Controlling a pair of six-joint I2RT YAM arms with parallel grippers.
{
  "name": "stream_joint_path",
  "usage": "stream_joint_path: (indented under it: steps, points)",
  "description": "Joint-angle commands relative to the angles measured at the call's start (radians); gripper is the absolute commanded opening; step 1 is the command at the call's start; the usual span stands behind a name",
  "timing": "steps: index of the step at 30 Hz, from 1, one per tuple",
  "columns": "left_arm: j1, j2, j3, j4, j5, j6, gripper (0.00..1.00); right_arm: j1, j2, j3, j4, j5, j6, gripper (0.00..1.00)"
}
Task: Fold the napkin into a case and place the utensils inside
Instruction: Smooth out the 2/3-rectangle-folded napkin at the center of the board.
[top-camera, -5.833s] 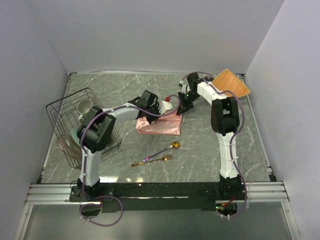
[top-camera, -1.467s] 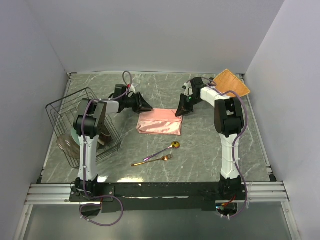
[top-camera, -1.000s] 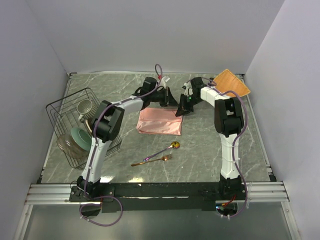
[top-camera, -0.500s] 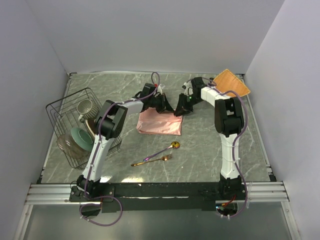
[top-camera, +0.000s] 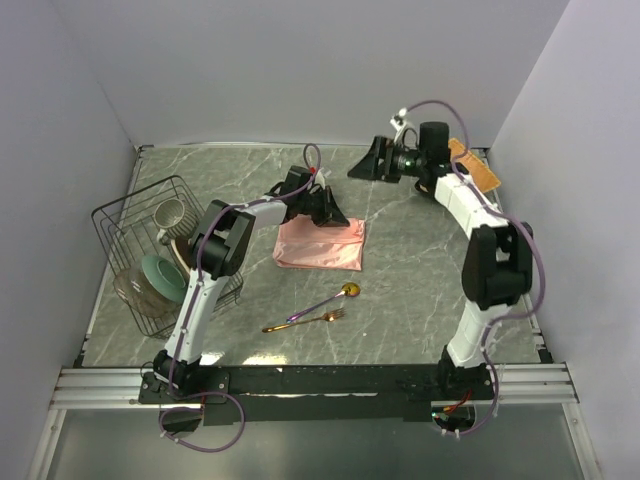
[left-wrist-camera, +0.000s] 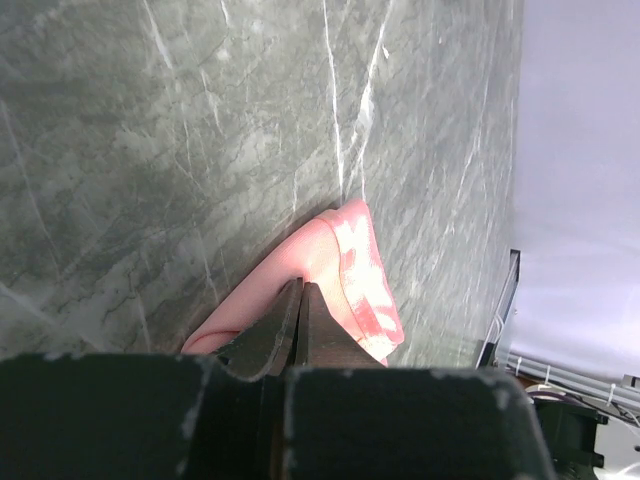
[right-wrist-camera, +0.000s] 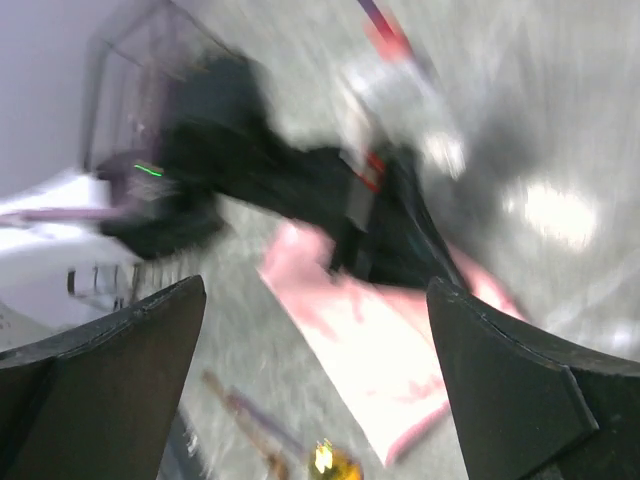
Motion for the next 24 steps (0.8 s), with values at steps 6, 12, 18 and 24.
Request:
stream_joint_path:
  steps: [6, 12, 18, 24]
  points:
    - [0.003, 0.027, -0.030, -0.119, -0.069, 0.057, 0.01, -0.032, 0.276, 0.025, 0.532, -0.271, 0.757, 1.00]
    - [0.003, 0.020, -0.045, -0.113, -0.072, 0.057, 0.01, -0.007, 0.237, -0.092, 0.339, -0.215, 0.603, 1.00]
    - [0.003, 0.027, -0.040, -0.122, -0.077, 0.063, 0.01, -0.001, 0.252, -0.119, 0.142, -0.114, 0.425, 1.00]
    - [0.008, 0.027, -0.042, -0.126, -0.083, 0.069, 0.01, -0.001, 0.315, -0.110, 0.024, -0.074, 0.357, 1.00]
